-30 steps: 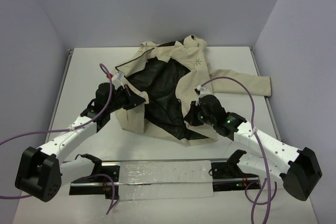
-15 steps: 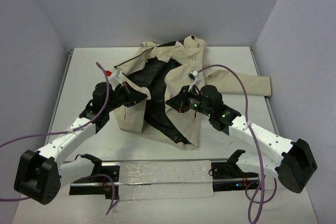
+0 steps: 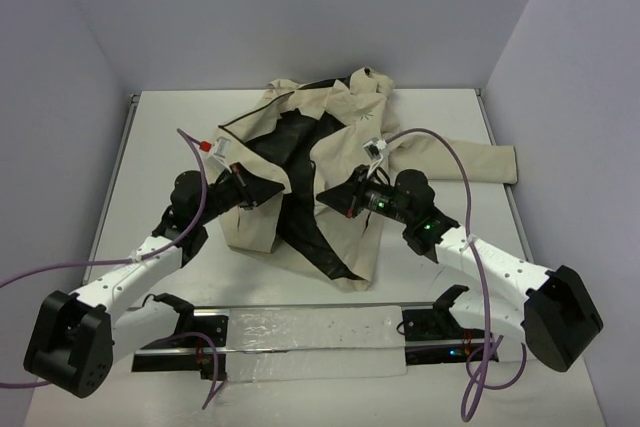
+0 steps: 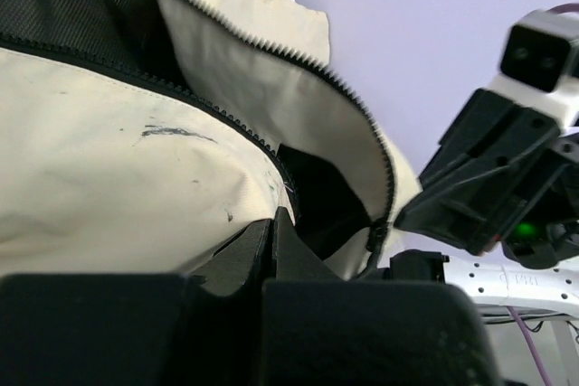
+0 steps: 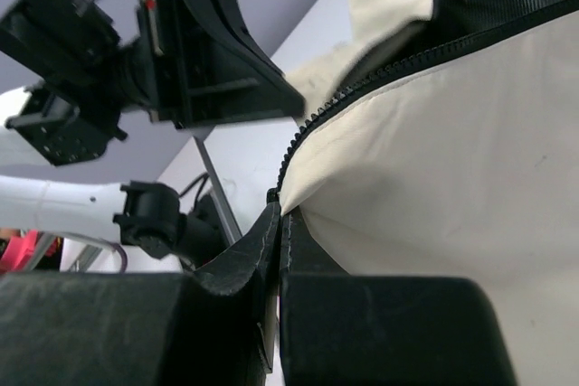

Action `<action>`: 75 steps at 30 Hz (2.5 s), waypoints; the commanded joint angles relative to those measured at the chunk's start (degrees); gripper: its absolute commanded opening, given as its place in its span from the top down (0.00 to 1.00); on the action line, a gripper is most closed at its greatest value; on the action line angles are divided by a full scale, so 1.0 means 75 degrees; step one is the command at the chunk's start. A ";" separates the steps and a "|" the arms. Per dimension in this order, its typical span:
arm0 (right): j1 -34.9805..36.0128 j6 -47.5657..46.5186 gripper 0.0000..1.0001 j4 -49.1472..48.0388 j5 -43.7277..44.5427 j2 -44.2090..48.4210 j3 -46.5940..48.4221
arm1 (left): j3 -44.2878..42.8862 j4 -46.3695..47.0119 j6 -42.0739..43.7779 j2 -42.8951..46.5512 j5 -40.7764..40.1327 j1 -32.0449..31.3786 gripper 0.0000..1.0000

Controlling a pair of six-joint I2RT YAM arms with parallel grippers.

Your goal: Zip up the jacket

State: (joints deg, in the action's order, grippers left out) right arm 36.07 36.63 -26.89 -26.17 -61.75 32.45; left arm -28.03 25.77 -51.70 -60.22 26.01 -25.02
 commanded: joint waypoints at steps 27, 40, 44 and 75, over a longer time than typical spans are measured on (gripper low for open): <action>-0.0684 -0.0864 1.00 -0.3009 -0.3033 0.0823 -0.0328 | 0.0598 0.3488 0.1989 0.1479 0.0415 -0.0930 1.00; -0.0684 0.0190 1.00 -0.4431 -0.3894 -0.0099 -0.0120 | 0.1030 0.4275 0.2158 0.1338 0.0575 -0.1234 1.00; -0.0678 0.0213 1.00 -0.4478 -0.3829 -0.0111 -0.0102 | 0.1048 0.4339 0.2170 0.1303 0.0517 -0.1334 1.00; -0.0661 0.0771 1.00 -0.5369 -0.3495 -0.0654 -0.0150 | 0.1157 0.4306 0.2155 0.1555 0.0108 -0.1628 1.00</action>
State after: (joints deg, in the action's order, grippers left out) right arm 30.96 41.59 -61.01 -51.98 -66.94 29.30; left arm -18.35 55.97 -36.97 -49.35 28.20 -36.72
